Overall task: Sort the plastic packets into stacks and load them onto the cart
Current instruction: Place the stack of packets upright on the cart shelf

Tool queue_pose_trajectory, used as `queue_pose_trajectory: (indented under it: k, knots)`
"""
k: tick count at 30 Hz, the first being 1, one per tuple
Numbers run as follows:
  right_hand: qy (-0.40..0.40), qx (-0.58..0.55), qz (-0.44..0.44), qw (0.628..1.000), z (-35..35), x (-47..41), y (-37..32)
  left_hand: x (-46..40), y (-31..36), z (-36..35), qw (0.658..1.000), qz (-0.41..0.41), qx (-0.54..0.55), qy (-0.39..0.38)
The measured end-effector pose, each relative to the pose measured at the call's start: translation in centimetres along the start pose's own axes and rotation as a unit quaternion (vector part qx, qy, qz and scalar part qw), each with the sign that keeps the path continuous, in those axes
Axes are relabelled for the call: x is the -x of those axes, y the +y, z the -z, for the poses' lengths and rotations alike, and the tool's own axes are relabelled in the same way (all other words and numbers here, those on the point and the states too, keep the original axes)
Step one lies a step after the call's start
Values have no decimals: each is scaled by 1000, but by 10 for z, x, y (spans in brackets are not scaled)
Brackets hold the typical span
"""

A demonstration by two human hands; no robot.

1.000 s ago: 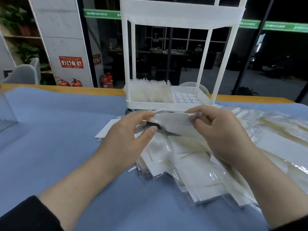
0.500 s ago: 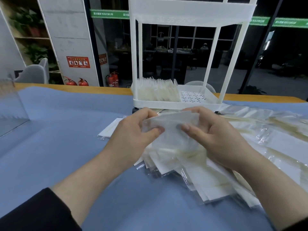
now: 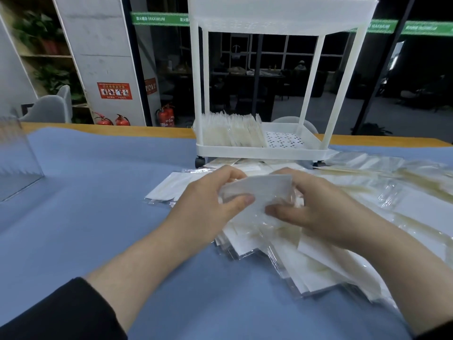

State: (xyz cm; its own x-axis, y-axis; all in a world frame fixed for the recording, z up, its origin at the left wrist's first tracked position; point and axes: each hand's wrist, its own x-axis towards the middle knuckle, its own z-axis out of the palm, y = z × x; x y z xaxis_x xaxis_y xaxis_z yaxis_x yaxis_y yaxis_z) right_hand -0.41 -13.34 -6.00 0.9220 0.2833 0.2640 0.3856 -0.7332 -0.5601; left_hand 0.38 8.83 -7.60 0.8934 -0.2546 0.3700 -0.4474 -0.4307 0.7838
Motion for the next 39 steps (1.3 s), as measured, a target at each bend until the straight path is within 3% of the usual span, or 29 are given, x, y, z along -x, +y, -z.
queue_pose_trajectory:
  k: [3, 7, 9, 15, 17, 19, 21, 27, 33, 35, 39]
  knots:
    - [27, -24, 17, 999, -4, -1, -2, 1, 3, 3, 1000, -17, 19, 6]
    - [88, -165, 40, 982, 1, 1, -11, -1, 9, 13, 982, 2, 174, 73]
    - [84, -156, 53, 983, -1, -1, -9, -3, 7, 15, 971, 28, 223, 84]
    - [94, -135, 25, 986, -8, -4, -7, -2, 6, 15, 992, 34, 118, 25]
    - [61, -150, 12, 987, -7, -2, -9, -3, 5, 15, 994, 41, 98, 30]
    - [13, -90, -8, 996, -7, -2, -3, -3, 4, 16, 990, 53, 124, 47]
    - [14, -19, -29, 999, -6, -3, 2, -5, 2, 18, 981, 68, 167, 66]
    - [89, -41, -47, 994, -5, -7, 6, -10, -1, 29, 954, 88, 227, 173]
    - [83, -12, -25, 996, -7, -6, 7, -15, 0, 49, 941, 35, 162, 295]
    - [75, -3, 4, 997, -8, -5, 2, -14, -1, 54, 955, 18, 116, 272]
    - [104, 22, 62, 992, -9, -3, -12, -10, 1, 49, 992, 15, 47, 119]
